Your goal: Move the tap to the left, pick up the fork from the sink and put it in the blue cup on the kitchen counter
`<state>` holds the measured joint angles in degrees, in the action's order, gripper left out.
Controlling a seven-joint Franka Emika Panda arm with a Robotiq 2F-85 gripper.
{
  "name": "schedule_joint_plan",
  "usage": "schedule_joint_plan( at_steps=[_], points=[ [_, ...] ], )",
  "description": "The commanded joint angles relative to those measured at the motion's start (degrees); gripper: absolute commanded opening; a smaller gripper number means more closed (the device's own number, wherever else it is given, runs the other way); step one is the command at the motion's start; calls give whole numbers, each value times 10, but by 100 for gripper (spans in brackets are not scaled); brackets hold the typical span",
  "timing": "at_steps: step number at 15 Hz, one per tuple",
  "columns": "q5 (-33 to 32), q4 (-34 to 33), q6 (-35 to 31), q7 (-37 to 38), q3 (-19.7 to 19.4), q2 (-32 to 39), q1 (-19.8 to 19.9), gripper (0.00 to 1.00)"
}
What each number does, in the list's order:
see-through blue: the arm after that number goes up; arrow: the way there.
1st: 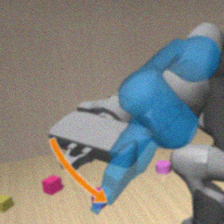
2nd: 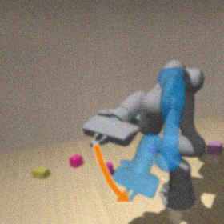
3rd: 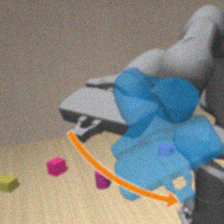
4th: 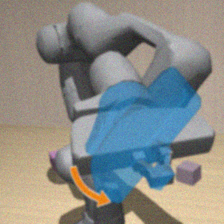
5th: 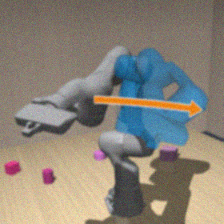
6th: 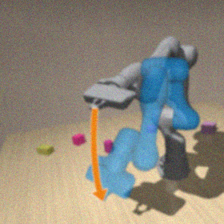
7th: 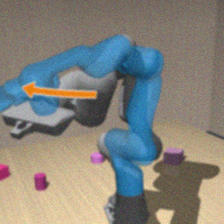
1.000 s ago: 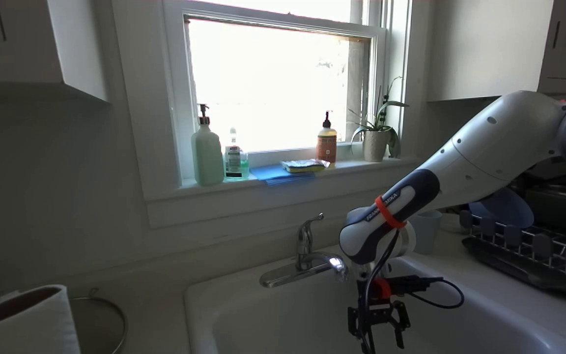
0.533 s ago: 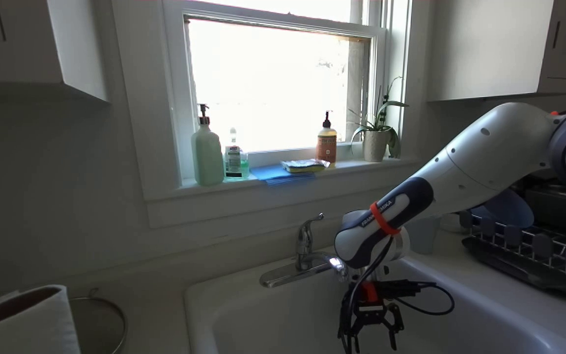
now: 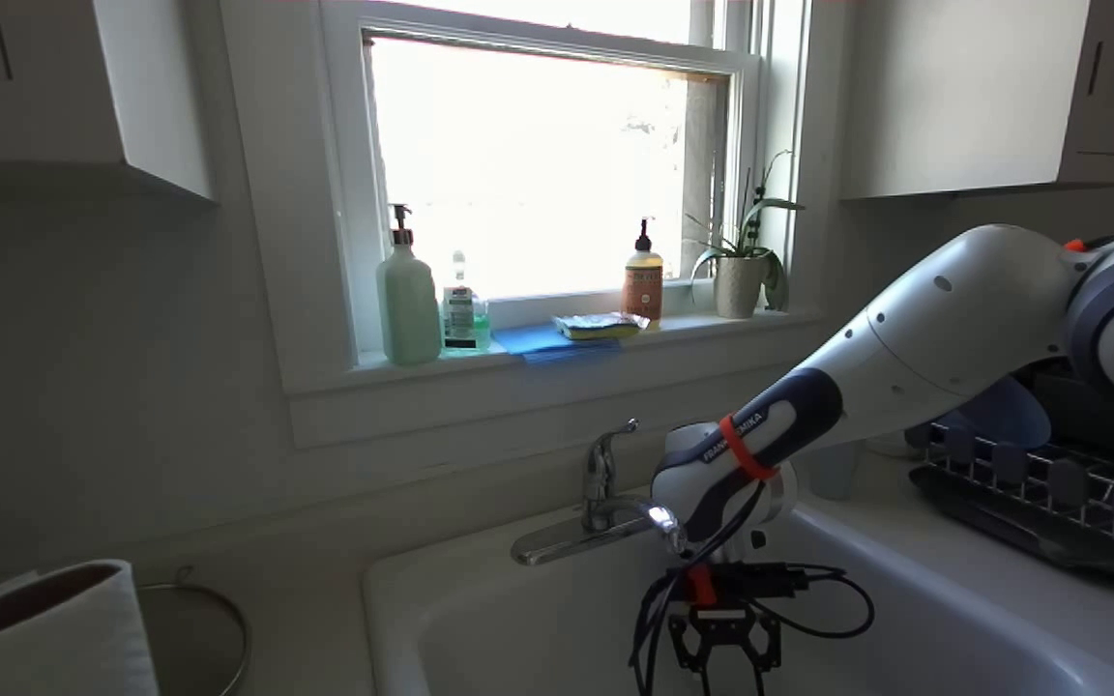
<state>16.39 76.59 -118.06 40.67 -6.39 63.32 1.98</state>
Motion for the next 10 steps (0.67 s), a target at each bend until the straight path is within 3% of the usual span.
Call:
schedule_joint_plan(
  at_steps=[1,6,8,10],
  points=[
    [-6,-44,34,54,-8,24,-3,38],
    [-8,-72,67,98,-9,37,2,4],
    [-9,-85,80,113,-10,43,3,27],
    [-10,-96,93,130,-10,49,4,41]
  ],
)
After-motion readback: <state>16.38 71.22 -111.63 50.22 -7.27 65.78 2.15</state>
